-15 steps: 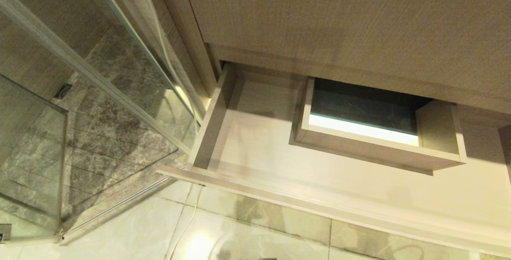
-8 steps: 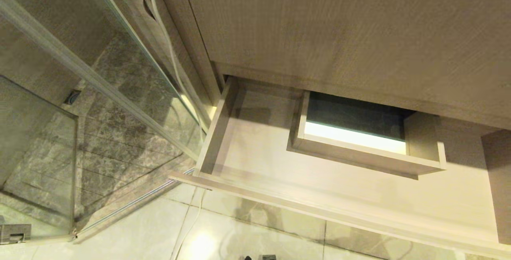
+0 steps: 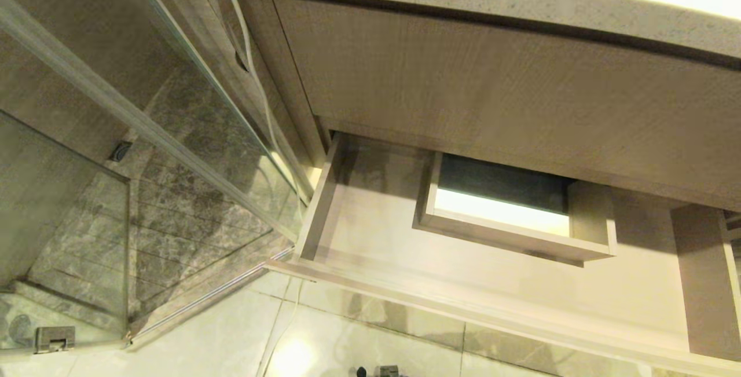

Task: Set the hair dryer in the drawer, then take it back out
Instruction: Pick up the hairdryer

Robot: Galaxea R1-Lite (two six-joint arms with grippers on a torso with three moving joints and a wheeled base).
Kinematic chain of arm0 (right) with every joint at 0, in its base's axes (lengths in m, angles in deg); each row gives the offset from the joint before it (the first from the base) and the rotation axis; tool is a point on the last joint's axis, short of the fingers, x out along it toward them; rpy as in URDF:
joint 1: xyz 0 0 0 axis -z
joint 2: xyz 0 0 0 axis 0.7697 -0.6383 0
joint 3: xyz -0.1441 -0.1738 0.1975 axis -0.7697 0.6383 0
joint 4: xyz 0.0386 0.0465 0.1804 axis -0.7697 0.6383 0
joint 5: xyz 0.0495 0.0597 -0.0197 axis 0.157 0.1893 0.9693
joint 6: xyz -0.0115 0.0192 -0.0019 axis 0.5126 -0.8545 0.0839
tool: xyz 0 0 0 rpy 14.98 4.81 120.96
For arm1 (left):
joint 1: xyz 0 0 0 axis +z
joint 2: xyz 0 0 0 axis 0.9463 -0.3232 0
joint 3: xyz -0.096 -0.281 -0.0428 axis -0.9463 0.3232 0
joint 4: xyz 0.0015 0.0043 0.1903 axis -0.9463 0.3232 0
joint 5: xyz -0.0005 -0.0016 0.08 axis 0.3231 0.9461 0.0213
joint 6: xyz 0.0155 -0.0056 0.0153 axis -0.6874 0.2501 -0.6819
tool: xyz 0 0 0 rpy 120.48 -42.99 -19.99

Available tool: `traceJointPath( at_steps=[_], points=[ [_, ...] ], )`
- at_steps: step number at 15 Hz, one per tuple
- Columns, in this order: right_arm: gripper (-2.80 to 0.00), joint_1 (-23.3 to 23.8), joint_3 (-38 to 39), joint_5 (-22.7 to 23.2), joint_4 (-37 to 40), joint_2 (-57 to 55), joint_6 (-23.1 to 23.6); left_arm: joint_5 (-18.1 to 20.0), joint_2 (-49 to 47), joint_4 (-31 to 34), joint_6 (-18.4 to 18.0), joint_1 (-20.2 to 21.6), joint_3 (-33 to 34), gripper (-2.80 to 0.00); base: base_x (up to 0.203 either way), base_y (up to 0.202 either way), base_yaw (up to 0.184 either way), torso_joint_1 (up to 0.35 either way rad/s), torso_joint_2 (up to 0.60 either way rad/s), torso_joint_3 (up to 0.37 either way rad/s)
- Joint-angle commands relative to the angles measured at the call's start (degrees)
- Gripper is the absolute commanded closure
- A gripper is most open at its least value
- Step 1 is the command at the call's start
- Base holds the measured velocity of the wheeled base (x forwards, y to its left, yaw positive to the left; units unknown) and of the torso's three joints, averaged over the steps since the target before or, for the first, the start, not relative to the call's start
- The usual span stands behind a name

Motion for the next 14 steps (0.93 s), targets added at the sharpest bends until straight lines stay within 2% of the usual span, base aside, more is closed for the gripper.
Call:
traceJointPath(
  at_steps=[1,14],
  points=[
    [0.0,0.0,0.09,0.04,-0.11,0.01,0.0,0.1,-0.09,-0.04,0.04,0.01,0.01,0.0,0.0,0.0,0.0,0.266,-0.52,-0.281],
    [0.0,0.0,0.09,-0.05,-0.11,0.01,-0.18,0.02,-0.09,-0.04,0.04,0.01,0.01,0.0,0.0,0.0,0.0,0.264,-0.54,-0.285]
  ],
)
